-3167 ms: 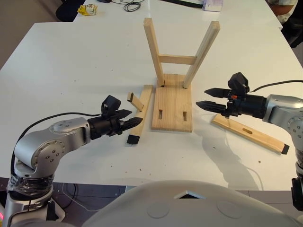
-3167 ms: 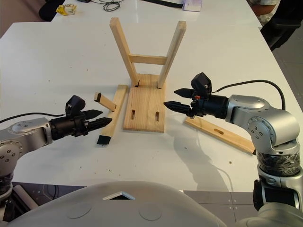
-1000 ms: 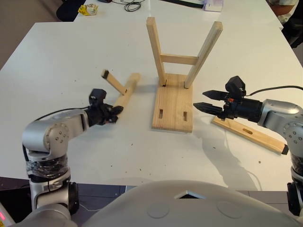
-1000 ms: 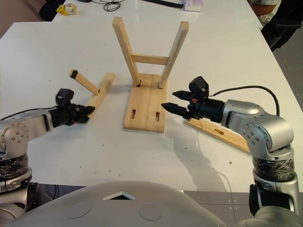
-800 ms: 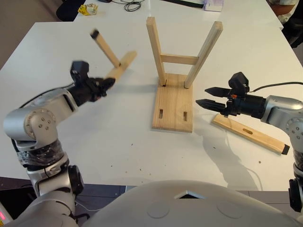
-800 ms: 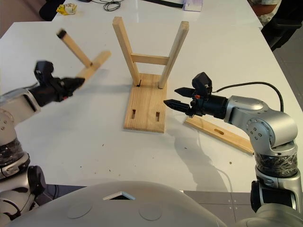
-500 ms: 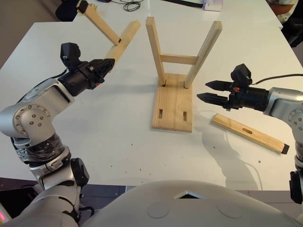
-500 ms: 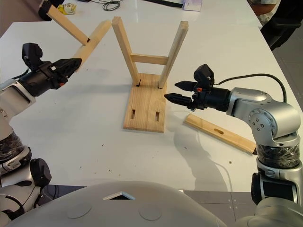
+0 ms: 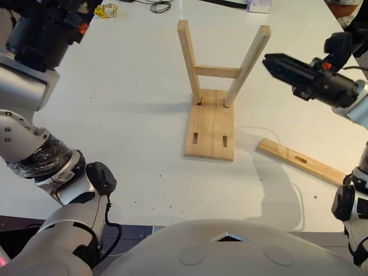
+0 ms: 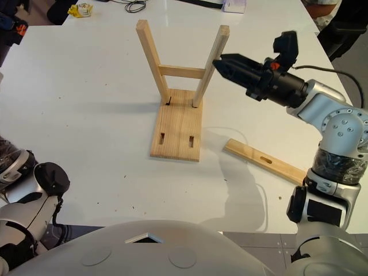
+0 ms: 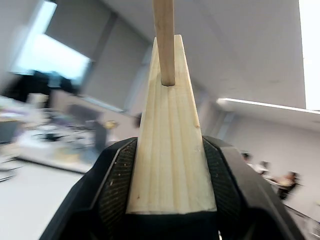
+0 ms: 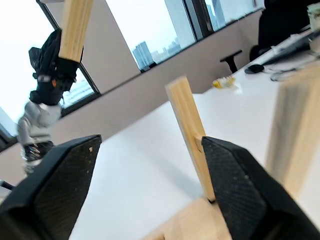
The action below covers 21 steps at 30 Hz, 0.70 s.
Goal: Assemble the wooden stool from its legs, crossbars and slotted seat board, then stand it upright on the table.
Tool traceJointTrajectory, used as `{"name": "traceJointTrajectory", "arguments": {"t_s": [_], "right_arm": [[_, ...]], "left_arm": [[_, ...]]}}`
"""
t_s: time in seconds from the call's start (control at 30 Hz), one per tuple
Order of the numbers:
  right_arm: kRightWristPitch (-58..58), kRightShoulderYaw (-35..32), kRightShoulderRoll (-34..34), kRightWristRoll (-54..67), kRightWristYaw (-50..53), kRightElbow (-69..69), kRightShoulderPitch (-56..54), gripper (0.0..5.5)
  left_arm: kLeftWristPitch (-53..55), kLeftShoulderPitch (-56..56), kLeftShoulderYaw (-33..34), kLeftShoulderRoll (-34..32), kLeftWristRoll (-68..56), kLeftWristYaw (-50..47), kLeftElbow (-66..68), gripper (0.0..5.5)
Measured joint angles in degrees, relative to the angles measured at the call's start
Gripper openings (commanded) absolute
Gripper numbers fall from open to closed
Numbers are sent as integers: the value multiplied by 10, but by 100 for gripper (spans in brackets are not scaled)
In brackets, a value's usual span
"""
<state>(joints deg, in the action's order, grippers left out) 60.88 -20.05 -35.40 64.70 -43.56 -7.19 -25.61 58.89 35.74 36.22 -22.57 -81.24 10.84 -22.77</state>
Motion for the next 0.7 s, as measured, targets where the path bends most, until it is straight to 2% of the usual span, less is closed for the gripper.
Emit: {"name": "traceJointTrajectory", "arguments": {"t_s": [0.1, 0.3, 0.53, 0.7], "right_arm": [[6, -1, 14, 21, 11, 13, -26, 372], [65, -3, 18, 115, 18, 45, -83, 372], [88, 21, 29, 144, 38, 60, -151, 372], [95, 30, 39, 168, 56, 54, -159, 372]], "left_arm": [[-5, 3, -48, -3, -83, 3, -8, 205], [-26, -15, -99, -34, -169, 20, -25, 205], [-46, -89, -143, -64, -185, 53, -63, 205], [-64, -126, -163, -72, -177, 77, -78, 205]]}}
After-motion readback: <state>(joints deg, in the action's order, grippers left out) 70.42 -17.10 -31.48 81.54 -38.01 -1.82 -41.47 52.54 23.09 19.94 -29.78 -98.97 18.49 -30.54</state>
